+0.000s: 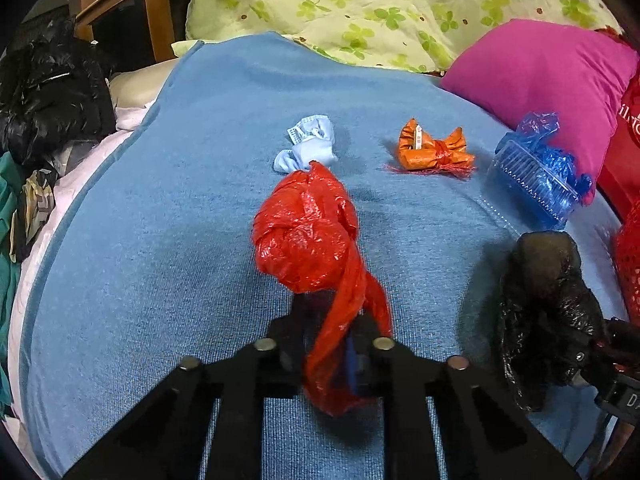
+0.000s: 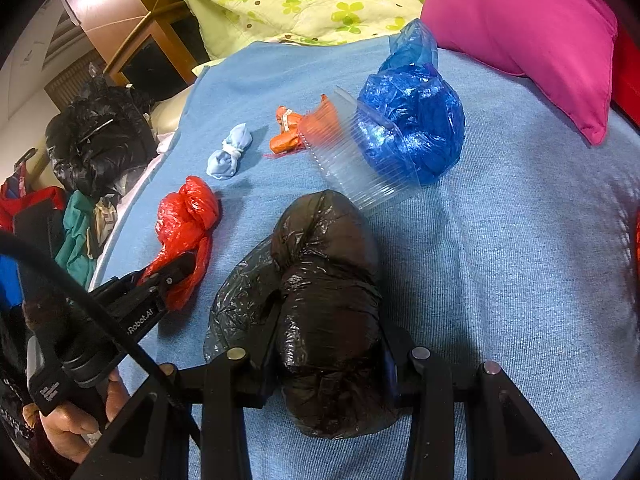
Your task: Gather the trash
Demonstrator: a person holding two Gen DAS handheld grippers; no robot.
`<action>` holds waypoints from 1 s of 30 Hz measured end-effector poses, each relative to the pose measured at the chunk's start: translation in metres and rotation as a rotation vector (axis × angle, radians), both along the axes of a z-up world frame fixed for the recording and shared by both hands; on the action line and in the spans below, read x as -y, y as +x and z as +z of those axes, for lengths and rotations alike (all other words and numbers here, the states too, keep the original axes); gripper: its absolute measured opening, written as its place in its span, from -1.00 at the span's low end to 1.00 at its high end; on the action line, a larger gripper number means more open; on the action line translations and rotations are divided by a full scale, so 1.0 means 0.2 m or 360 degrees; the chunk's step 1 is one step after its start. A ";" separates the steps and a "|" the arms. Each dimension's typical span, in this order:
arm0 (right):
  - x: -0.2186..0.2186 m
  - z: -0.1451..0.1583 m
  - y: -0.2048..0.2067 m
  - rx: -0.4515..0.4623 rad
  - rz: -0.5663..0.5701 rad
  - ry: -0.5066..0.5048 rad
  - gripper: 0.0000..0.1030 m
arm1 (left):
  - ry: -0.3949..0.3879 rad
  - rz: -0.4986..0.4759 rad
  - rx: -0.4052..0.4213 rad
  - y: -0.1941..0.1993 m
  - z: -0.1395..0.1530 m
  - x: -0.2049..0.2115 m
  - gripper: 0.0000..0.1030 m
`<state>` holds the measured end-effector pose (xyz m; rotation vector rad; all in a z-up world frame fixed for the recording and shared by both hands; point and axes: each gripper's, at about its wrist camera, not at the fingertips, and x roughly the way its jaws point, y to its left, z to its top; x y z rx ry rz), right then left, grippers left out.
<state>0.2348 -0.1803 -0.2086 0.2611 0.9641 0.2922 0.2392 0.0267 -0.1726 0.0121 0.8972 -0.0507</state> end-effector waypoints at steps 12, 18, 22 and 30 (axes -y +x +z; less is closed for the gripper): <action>-0.01 0.00 0.01 0.0002 0.0003 -0.0009 -0.13 | 0.0000 -0.0033 0.0059 -0.05 0.06 0.02 -0.81; -0.02 0.00 0.02 0.0010 0.0003 -0.0020 -0.13 | -0.0016 -0.0038 0.0068 -0.07 0.08 0.03 -0.81; -0.02 0.00 0.01 0.0016 0.0006 -0.0026 -0.18 | -0.0020 -0.0038 0.0066 -0.07 0.08 0.03 -0.81; 0.00 0.02 0.00 0.0022 0.0025 0.0018 -0.20 | -0.0028 -0.0032 0.0065 -0.06 0.08 0.01 -0.81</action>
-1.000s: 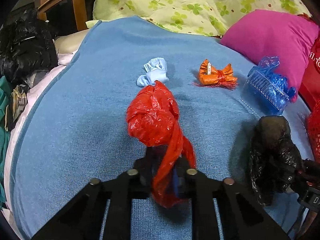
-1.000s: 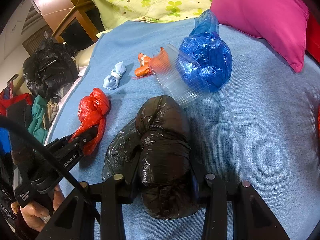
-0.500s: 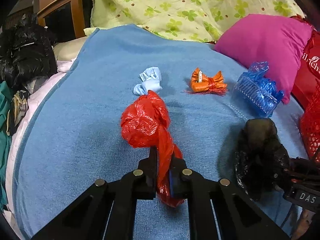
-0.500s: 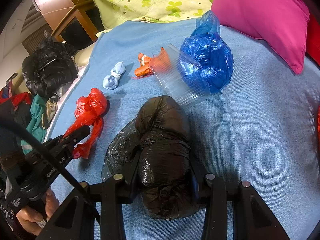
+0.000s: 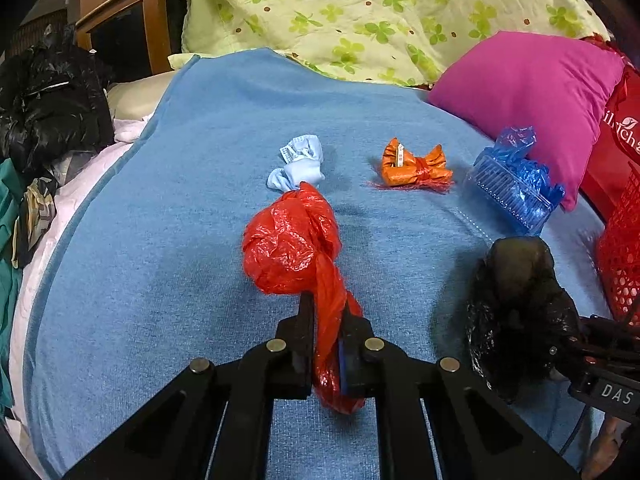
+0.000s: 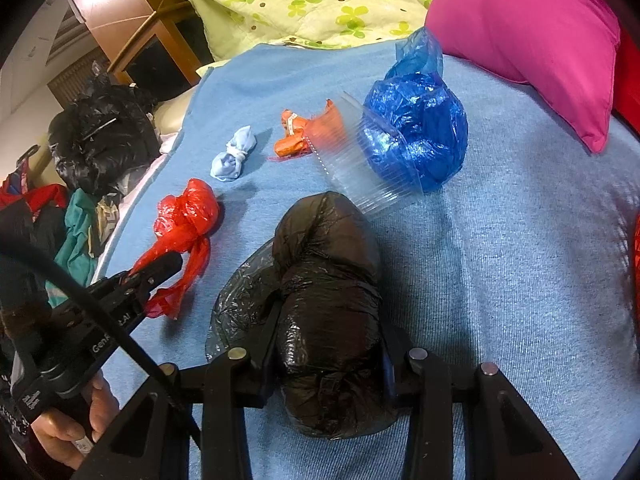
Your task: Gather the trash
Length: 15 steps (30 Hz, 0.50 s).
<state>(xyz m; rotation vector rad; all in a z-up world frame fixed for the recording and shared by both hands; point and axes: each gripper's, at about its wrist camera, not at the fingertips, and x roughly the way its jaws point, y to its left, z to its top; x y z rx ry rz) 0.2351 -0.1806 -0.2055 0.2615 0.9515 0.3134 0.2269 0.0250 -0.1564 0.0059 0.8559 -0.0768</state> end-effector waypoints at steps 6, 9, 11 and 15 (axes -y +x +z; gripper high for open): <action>0.00 0.06 -0.04 0.0057 0.0048 0.0041 -0.20 | -0.0008 0.0008 0.0010 -0.01 0.01 0.00 -0.81; 0.00 0.10 -0.07 0.0112 0.0073 0.0045 -0.20 | -0.0016 0.0019 0.0012 -0.01 0.01 -0.01 -0.81; 0.00 0.13 -0.09 0.0145 0.0082 0.0049 -0.20 | -0.0019 0.0025 0.0019 -0.02 0.01 -0.01 -0.81; 0.03 0.17 -0.12 0.0189 0.0078 0.0060 -0.20 | -0.0031 0.0016 0.0041 -0.03 0.02 0.00 -0.81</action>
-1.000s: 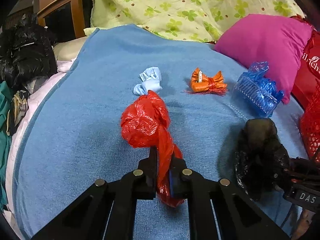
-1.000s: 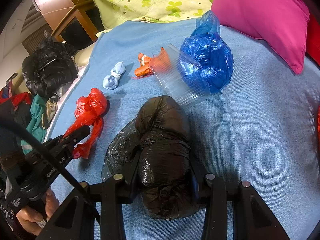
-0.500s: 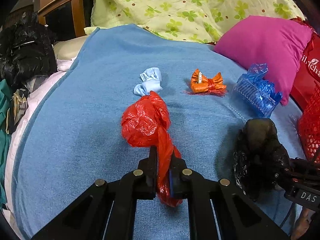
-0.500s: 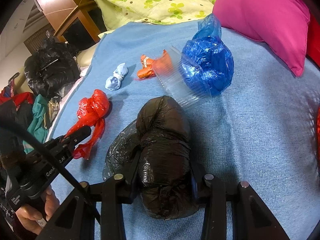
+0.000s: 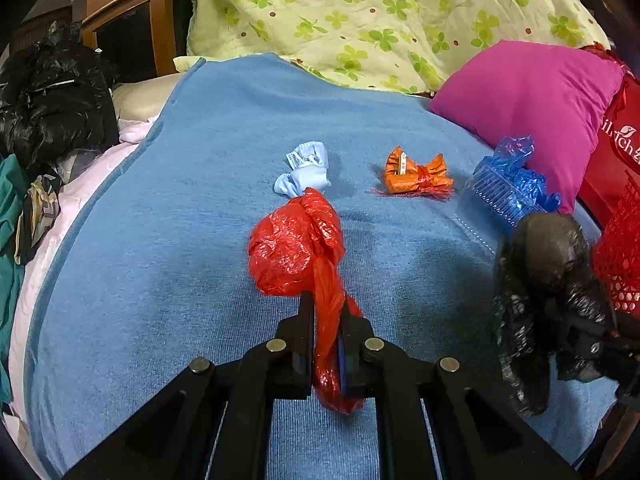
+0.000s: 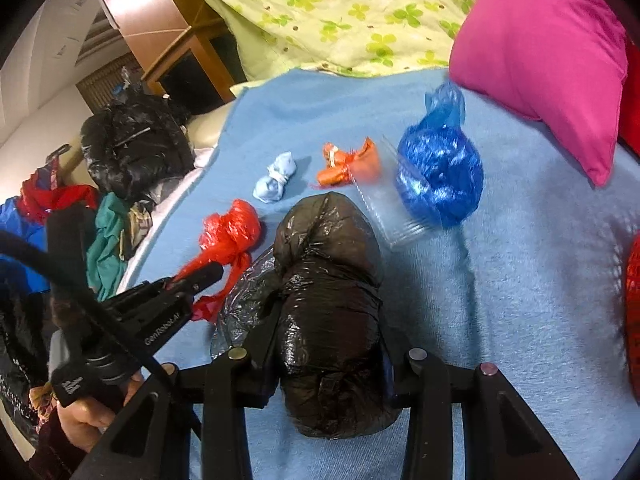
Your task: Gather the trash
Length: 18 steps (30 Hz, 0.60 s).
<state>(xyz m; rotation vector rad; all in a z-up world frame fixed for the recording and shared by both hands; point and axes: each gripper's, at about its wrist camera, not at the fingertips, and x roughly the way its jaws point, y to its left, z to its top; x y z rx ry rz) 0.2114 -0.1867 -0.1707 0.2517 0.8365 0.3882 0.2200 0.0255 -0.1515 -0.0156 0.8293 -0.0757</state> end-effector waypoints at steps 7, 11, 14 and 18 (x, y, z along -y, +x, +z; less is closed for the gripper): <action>0.11 0.09 -0.06 0.0089 -0.0051 0.0004 -0.20 | -0.0003 -0.0085 0.0106 -0.07 0.05 0.04 -0.81; 0.18 0.15 -0.10 0.0148 -0.0093 0.0000 -0.20 | 0.0082 -0.0139 0.0154 -0.10 0.05 0.10 -0.81; 0.23 0.19 -0.13 0.0197 -0.0142 -0.0019 -0.20 | 0.0098 -0.0191 0.0155 -0.12 0.04 0.15 -0.81; 0.30 0.26 -0.18 0.0307 -0.0207 -0.0028 -0.20 | 0.0122 -0.0296 0.0155 -0.20 0.01 0.26 -0.81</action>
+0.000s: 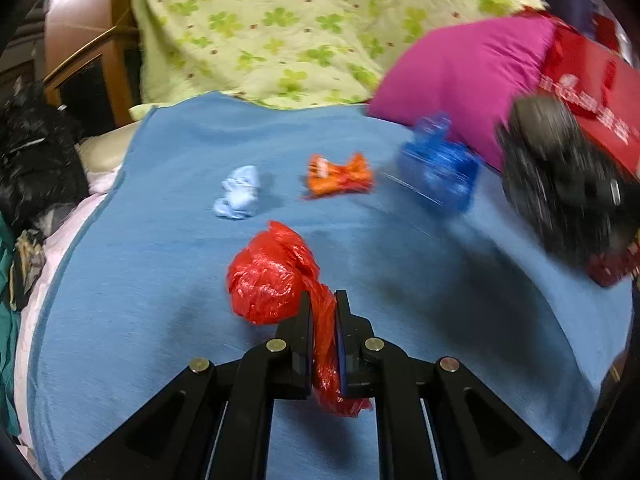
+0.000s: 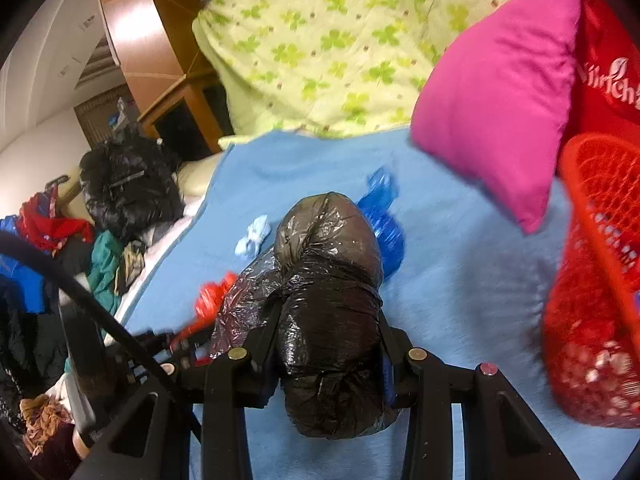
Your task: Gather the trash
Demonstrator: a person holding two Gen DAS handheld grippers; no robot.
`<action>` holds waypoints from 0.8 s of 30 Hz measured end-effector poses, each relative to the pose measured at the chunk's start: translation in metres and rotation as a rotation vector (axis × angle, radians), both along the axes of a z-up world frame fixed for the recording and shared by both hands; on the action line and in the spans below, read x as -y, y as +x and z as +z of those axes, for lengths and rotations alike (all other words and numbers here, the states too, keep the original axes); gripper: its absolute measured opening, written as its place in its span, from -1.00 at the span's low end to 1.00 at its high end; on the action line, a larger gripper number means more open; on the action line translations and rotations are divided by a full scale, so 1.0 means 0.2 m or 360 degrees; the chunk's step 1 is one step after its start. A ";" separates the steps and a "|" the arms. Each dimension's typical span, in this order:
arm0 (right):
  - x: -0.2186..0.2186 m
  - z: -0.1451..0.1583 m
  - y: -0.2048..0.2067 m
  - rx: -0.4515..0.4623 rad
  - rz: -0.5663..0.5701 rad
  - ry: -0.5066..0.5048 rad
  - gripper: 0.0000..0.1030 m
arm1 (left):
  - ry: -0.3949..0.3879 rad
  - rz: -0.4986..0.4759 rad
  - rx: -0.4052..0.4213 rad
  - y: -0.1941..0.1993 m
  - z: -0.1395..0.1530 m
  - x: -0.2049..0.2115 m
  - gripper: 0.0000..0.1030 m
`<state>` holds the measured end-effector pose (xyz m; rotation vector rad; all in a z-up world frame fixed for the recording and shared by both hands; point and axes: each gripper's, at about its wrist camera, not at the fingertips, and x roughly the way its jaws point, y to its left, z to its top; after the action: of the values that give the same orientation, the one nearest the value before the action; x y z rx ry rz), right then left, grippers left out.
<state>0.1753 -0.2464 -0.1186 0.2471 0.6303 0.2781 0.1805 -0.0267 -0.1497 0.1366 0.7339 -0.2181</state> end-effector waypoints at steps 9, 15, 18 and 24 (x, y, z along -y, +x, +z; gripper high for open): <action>0.24 0.21 -0.19 0.0380 -0.0254 0.0027 -0.20 | -0.0043 -0.0171 -0.0084 -0.17 -0.07 0.21 -0.81; 0.38 0.28 -0.26 0.0483 -0.0407 -0.0009 -0.20 | -0.0127 -0.0205 -0.0107 -0.24 -0.02 0.28 -0.81; 0.43 0.29 -0.30 0.0517 -0.0433 -0.0034 -0.20 | -0.0139 -0.0229 -0.0076 -0.28 0.02 0.33 -0.81; 0.52 0.30 -0.33 0.0535 -0.0481 -0.0003 -0.20 | -0.0145 -0.0324 0.0003 -0.33 0.13 0.43 -0.81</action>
<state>0.1095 -0.3513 -0.0593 0.2822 0.2549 0.0250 0.1138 -0.1122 -0.1232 0.1250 0.7072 -0.4449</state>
